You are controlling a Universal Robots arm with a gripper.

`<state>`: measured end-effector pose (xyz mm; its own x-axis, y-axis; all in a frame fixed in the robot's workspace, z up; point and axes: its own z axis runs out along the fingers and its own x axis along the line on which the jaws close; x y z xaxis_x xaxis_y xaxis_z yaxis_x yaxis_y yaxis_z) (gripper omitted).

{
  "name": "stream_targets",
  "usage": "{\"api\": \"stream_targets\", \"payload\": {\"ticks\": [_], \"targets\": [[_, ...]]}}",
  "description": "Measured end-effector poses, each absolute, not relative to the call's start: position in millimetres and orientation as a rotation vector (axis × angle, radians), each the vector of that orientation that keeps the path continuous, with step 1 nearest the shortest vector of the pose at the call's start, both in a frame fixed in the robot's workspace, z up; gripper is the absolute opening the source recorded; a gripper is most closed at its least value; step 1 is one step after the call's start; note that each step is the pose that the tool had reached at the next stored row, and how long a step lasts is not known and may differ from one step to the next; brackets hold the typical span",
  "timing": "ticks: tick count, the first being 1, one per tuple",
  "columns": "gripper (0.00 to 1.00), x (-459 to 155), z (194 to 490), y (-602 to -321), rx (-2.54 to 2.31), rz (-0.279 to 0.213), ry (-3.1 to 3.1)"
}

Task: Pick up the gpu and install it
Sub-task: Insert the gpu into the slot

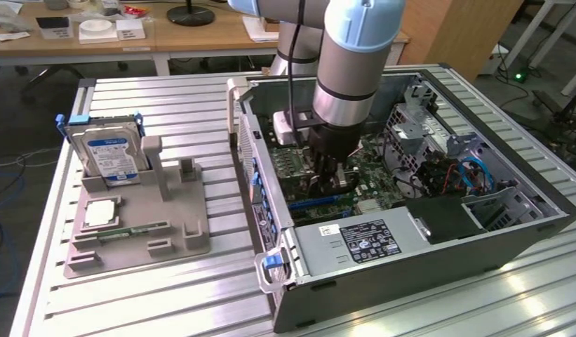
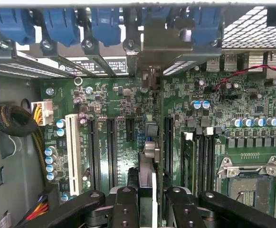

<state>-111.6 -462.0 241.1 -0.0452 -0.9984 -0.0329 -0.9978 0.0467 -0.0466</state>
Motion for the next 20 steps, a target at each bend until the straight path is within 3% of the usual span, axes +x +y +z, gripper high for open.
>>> {"api": "stream_targets", "payload": {"ticks": [20], "targets": [[0.28,-111.3,238.2,-461.9,-2.131,-0.015,2.231]]}}
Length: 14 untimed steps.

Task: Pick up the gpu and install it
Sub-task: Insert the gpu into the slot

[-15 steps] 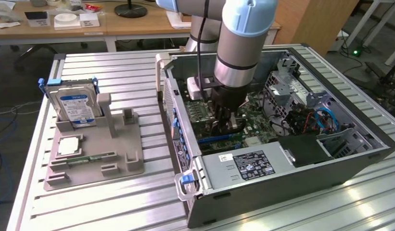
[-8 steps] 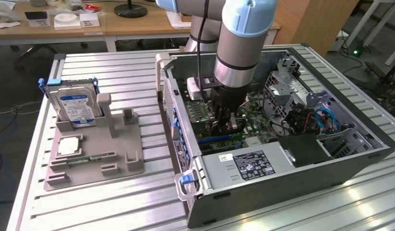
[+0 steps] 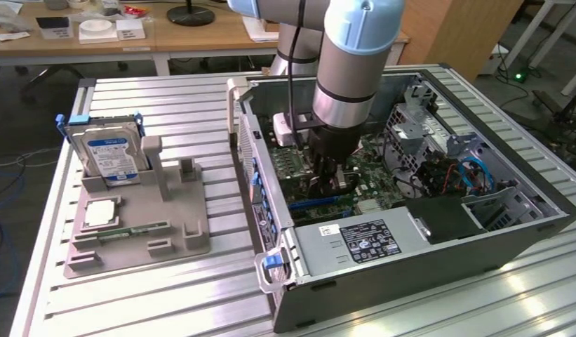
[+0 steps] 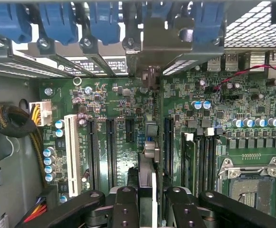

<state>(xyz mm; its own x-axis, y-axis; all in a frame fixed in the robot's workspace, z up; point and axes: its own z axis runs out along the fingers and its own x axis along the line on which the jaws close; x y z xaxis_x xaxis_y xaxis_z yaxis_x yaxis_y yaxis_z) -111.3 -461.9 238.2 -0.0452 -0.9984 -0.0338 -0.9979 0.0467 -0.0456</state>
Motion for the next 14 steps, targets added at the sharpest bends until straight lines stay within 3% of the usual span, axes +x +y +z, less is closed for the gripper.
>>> {"api": "stream_targets", "payload": {"ticks": [14], "targets": [[0.28,-112.7,233.6,-461.9,-2.131,-0.014,2.231]]}}
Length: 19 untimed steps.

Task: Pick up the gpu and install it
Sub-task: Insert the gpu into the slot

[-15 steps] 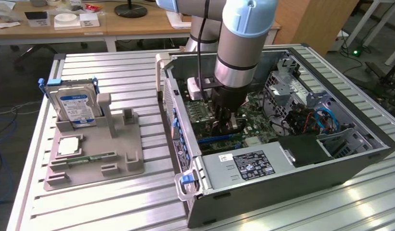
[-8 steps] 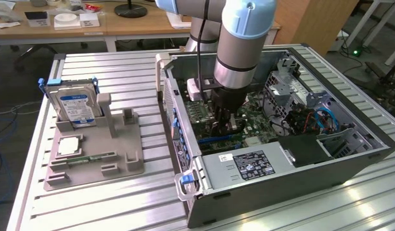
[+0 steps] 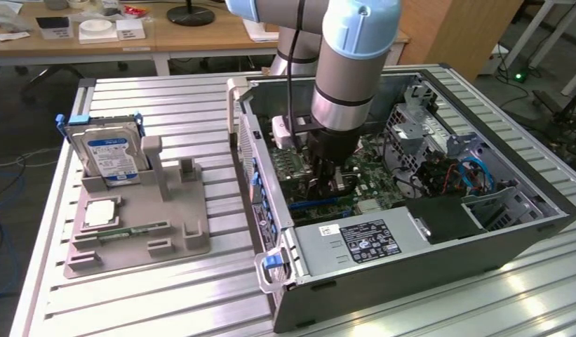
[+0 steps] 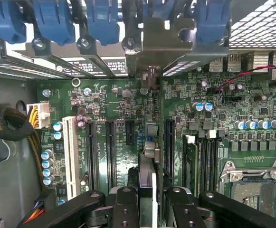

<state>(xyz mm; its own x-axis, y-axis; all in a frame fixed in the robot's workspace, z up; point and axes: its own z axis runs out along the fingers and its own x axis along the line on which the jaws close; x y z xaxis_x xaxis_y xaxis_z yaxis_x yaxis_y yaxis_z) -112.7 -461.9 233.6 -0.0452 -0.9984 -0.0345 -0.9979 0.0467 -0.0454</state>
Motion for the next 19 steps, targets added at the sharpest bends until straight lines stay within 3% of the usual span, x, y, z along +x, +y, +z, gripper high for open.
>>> {"api": "stream_targets", "payload": {"ticks": [19], "targets": [[0.28,-113.0,231.7,-461.0,-2.131,-0.011,2.232]]}}
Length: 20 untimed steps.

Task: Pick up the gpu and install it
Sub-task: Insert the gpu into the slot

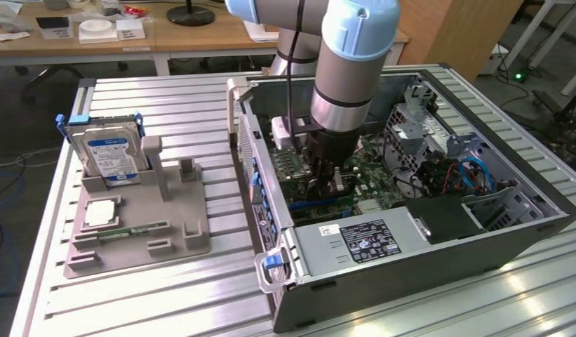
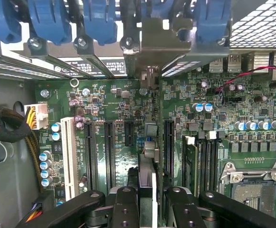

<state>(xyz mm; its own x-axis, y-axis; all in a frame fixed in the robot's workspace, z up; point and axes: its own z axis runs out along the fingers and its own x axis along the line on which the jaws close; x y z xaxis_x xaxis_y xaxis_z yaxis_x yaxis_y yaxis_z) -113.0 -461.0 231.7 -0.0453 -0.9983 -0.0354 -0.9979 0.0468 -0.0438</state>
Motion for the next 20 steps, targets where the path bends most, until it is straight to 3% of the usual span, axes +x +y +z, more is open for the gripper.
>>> {"api": "stream_targets", "payload": {"ticks": [20], "targets": [[0.28,-113.3,227.2,-460.9,-2.131,-0.011,2.232]]}}
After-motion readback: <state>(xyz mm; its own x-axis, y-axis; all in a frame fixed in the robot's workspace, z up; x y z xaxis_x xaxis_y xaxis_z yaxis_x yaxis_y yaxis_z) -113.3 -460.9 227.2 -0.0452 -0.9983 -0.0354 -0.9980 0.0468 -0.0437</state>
